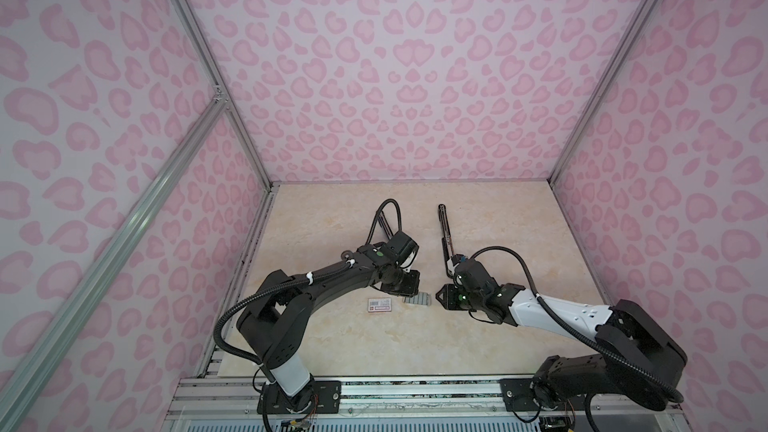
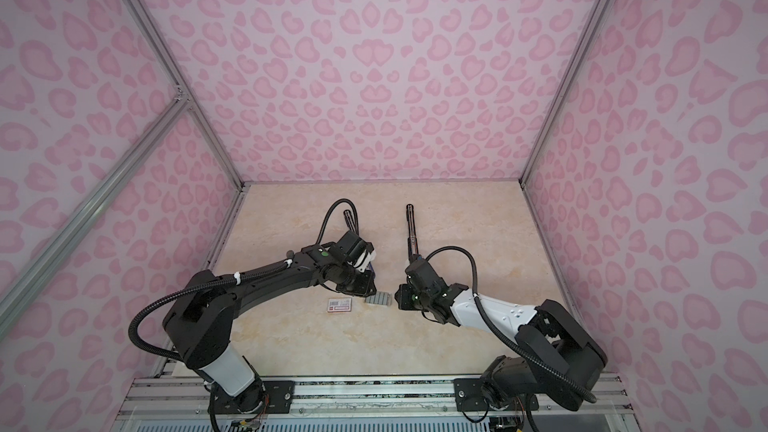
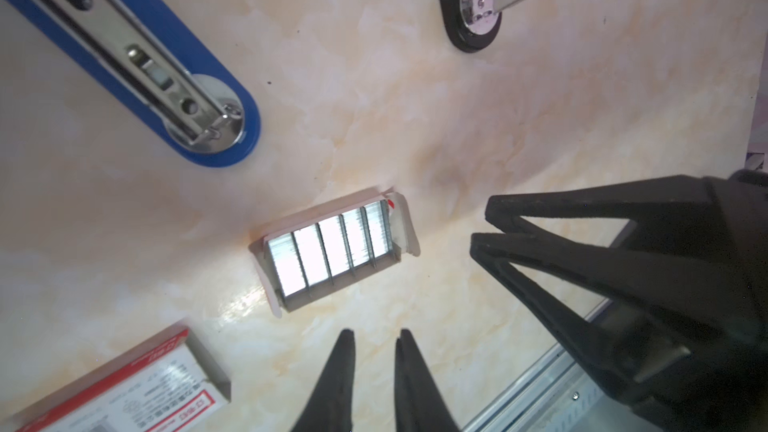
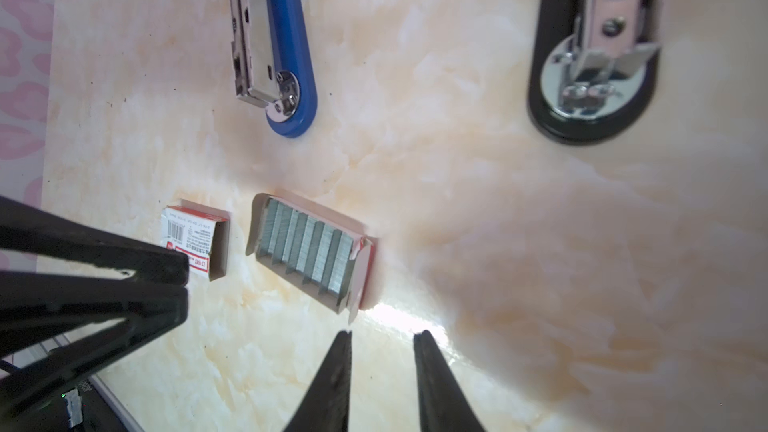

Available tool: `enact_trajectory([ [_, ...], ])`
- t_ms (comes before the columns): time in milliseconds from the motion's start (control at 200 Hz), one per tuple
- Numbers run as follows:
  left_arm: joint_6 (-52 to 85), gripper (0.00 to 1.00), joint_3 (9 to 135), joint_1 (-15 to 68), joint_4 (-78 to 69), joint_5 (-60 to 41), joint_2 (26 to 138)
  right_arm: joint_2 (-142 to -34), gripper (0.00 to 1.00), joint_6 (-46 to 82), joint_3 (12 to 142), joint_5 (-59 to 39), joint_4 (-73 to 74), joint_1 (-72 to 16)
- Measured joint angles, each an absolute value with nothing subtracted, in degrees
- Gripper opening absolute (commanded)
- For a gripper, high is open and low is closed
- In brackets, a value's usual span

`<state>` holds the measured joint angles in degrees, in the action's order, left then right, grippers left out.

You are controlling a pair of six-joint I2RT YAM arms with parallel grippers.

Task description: Load the staples into the stapler

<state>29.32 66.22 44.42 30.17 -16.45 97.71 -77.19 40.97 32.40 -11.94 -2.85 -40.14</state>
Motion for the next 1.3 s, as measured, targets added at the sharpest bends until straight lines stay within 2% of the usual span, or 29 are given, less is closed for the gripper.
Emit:
enact_trajectory([
  [580,29.28,0.17,74.81,48.12,35.09,-17.52,108.81,-72.03,0.25,42.46,25.58,-11.40,-2.11,-36.73],
  [1300,28.82,0.19,80.16,48.56,37.91,-14.96,114.65,-71.22,0.23,42.48,24.08,-11.64,-0.54,-35.62],
])
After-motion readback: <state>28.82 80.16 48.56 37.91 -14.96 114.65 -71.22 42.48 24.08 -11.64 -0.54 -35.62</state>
